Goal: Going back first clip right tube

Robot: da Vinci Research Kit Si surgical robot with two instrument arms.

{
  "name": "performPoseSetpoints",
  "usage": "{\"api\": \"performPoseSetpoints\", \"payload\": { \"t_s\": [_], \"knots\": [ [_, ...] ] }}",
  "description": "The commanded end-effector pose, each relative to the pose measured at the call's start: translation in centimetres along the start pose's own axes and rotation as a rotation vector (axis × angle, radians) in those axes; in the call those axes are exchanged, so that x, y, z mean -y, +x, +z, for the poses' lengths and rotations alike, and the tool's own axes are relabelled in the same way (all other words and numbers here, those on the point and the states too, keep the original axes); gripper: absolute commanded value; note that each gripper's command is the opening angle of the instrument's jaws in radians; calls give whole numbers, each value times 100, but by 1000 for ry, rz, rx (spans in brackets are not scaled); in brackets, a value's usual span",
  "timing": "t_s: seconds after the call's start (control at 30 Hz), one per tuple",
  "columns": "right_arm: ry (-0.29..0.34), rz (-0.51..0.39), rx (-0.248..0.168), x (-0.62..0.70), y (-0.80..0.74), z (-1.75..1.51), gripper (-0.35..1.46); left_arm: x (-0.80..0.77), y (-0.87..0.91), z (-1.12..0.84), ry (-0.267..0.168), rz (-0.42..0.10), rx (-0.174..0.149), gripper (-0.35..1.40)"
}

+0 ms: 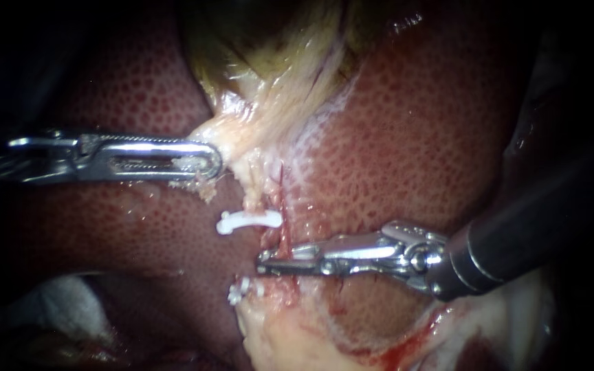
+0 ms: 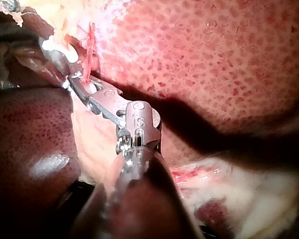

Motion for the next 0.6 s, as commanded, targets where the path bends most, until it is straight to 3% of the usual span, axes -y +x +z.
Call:
{"api": "performPoseSetpoints", "payload": {
  "t_s": [0.03,0.37,0.5,0.6],
  "knots": [
    [2,-2,2,0,0,0,-35,0,0,0,-1,0,0,-35],
    [18,-10,17,4,0,4,-35,0,0,0,-1,0,0,-35],
    [40,-153,6,7,0,9,35,0,0,0,-1,0,0,-35],
    [-7,-292,-30,5,8,20,49,0,0,0,-1,0,0,-35]
  ]
}}
